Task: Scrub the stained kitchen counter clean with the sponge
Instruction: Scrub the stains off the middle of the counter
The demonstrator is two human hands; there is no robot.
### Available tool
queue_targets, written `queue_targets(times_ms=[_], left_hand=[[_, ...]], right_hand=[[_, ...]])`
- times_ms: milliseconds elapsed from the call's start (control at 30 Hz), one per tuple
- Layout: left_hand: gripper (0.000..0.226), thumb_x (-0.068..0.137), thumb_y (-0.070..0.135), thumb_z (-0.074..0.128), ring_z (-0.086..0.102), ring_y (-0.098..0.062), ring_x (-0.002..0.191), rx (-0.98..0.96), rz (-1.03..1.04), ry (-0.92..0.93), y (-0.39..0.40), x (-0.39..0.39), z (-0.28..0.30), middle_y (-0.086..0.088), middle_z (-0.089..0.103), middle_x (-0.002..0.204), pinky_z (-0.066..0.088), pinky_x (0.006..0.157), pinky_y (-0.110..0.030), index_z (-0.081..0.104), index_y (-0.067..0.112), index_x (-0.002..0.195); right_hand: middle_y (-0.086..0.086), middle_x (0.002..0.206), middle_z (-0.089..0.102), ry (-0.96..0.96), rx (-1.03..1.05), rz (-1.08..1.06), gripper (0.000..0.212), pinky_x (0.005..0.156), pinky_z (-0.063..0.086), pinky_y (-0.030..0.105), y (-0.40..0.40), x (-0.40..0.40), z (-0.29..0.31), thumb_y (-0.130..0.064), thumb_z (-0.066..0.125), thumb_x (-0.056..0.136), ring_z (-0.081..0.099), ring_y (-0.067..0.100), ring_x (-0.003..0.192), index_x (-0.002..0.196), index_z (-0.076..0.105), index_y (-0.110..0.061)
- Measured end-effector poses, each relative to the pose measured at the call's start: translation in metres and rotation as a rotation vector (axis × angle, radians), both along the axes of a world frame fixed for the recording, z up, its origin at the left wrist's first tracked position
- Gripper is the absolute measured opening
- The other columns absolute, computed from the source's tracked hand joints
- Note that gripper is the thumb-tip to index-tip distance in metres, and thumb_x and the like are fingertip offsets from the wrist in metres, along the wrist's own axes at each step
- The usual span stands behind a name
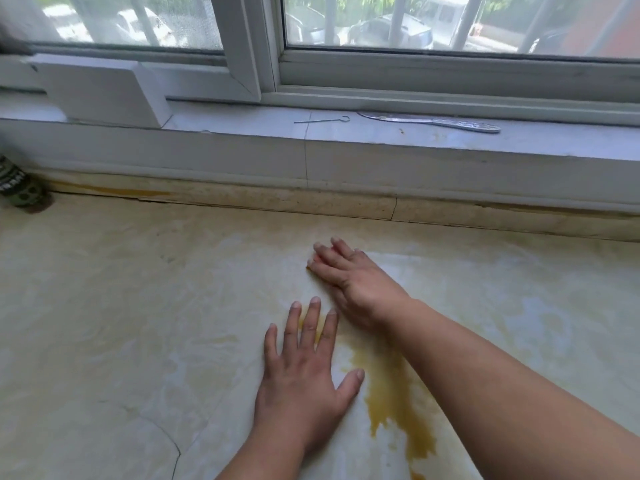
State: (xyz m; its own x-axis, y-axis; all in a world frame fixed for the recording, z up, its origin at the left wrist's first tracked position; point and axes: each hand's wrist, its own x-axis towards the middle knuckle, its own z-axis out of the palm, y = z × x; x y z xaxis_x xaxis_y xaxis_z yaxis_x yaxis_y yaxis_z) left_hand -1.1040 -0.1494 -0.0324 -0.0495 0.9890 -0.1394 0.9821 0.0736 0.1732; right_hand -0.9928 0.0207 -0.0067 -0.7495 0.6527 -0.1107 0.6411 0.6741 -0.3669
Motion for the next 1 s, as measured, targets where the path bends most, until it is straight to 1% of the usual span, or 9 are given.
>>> queue_targets(times_ms=[67,167,300,400,467,533,633,767,1000], left_hand=[[0.089,0.09,0.077,0.04,0.02,-0.03,0.158,0.026,-0.004,0.038,-0.001,-0.002,-0.004,-0.005,0.021,0.172,0.017,0.116,-0.059,0.037,0.023,0.16],[0.089,0.093,0.078,0.033,0.014,-0.028,0.16,0.049,0.001,0.084,-0.001,-0.002,-0.008,-0.003,0.013,0.174,0.016,0.117,-0.059,0.029,0.024,0.163],[0.088,0.095,0.079,0.023,0.01,-0.028,0.16,0.033,0.004,0.095,-0.001,-0.002,-0.009,-0.002,0.008,0.175,0.013,0.118,-0.058,0.023,0.025,0.165],[0.089,0.095,0.078,0.021,0.012,-0.029,0.16,0.026,0.019,0.09,-0.001,0.0,-0.007,-0.003,0.011,0.175,0.015,0.117,-0.059,0.025,0.023,0.164],[0.089,0.095,0.078,0.023,0.014,-0.03,0.16,0.026,0.013,0.091,0.0,0.002,-0.007,-0.005,0.012,0.174,0.016,0.116,-0.059,0.027,0.022,0.164],[0.089,0.094,0.078,0.029,0.017,-0.031,0.159,0.039,0.009,0.095,-0.001,0.001,-0.007,-0.006,0.014,0.174,0.018,0.115,-0.06,0.03,0.021,0.163],[0.091,0.091,0.078,0.039,0.018,-0.031,0.159,0.06,0.01,0.089,0.0,0.001,-0.006,-0.005,0.015,0.174,0.017,0.116,-0.06,0.031,0.022,0.163],[0.091,0.089,0.077,0.042,0.014,-0.029,0.159,0.074,0.021,0.057,0.001,0.003,-0.007,-0.003,0.014,0.174,0.013,0.118,-0.06,0.031,0.024,0.163],[0.092,0.09,0.079,0.027,-0.02,-0.019,0.158,0.044,0.039,-0.028,0.0,0.002,-0.002,0.004,-0.011,0.174,-0.006,0.123,-0.057,0.008,0.031,0.166]], right_hand=[[-0.015,0.167,0.01,0.002,0.031,-0.036,0.05,0.122,0.002,0.039,0.019,0.006,-0.003,-0.032,0.035,0.106,-0.002,0.013,0.155,0.156,0.029,-0.038],[-0.008,0.165,0.026,-0.027,0.101,-0.278,0.051,0.123,0.016,0.045,0.053,0.05,-0.005,-0.027,0.04,0.102,0.015,0.022,0.153,0.153,0.038,-0.036],[0.0,0.153,0.048,-0.015,0.126,-0.614,0.048,0.118,0.027,0.04,0.059,0.183,-0.012,-0.028,0.039,0.096,0.037,0.035,0.141,0.14,0.058,-0.03],[-0.004,0.156,0.045,-0.028,0.072,-0.978,0.048,0.12,0.024,0.041,0.044,0.266,-0.009,-0.031,0.036,0.098,0.034,0.034,0.141,0.138,0.06,-0.029],[-0.002,0.158,0.042,-0.073,0.065,-1.047,0.054,0.12,0.025,0.044,0.038,0.266,-0.006,-0.037,0.031,0.094,0.031,0.036,0.141,0.138,0.058,-0.024],[0.002,0.158,0.041,-0.021,0.084,-0.927,0.061,0.12,0.025,0.043,0.029,0.219,-0.002,-0.037,0.029,0.087,0.03,0.036,0.142,0.141,0.054,-0.023],[0.003,0.162,0.033,0.118,0.012,-0.636,0.055,0.121,0.017,0.033,0.022,0.124,0.0,-0.027,0.042,0.097,0.022,0.028,0.149,0.152,0.04,-0.026],[-0.003,0.167,0.019,0.078,-0.029,-0.306,0.06,0.122,0.009,0.03,0.039,0.017,0.006,-0.024,0.049,0.099,0.013,0.023,0.153,0.157,0.032,-0.027],[0.001,0.161,0.037,0.099,-0.037,0.068,0.053,0.122,0.008,0.024,0.036,-0.007,0.004,-0.023,0.052,0.101,0.02,0.024,0.153,0.152,0.043,-0.018]])
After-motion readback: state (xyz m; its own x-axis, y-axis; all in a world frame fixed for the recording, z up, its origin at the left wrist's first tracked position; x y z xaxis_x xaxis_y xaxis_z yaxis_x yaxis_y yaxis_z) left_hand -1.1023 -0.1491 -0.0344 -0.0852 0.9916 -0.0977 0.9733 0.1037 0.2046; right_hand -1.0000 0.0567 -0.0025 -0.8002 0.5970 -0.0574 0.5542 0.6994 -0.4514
